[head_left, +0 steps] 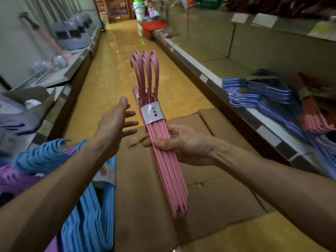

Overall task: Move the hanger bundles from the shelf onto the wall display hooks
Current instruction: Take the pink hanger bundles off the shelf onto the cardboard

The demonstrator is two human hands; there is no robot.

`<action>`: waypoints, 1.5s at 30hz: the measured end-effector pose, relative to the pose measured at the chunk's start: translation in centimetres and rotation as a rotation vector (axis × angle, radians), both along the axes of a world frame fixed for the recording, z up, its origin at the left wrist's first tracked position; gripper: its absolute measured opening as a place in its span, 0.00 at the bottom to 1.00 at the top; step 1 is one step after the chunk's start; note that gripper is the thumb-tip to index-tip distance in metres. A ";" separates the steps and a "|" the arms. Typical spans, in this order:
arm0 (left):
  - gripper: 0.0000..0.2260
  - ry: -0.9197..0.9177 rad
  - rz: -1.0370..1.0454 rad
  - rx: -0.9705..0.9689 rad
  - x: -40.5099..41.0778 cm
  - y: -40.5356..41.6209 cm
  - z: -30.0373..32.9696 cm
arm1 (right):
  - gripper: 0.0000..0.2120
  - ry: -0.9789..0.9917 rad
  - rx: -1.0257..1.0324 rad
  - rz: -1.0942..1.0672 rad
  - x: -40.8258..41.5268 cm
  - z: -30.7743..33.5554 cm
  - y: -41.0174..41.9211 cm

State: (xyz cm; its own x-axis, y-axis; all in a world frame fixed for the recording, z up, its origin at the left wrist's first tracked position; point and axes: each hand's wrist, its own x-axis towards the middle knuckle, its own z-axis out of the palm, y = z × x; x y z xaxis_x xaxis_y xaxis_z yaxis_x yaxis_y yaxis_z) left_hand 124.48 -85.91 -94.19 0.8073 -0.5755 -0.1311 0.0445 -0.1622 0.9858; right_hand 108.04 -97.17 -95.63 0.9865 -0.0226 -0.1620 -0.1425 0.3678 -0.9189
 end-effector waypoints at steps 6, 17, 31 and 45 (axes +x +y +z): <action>0.16 -0.330 0.107 0.019 2.4 5.9 -0.2 | 0.15 0.097 -0.002 -0.009 4.2 -4.1 3.8; 0.18 -0.776 0.101 0.306 4.8 12.7 -0.9 | 0.14 0.284 -0.130 -0.199 11.0 -12.9 11.9; 0.26 -1.070 -0.371 0.955 6.5 13.5 -4.5 | 0.11 0.380 -0.267 -0.123 12.9 -17.5 14.9; 0.24 -1.011 -0.360 0.972 6.5 12.6 -4.5 | 0.12 0.385 -0.480 -0.005 13.9 -17.0 13.1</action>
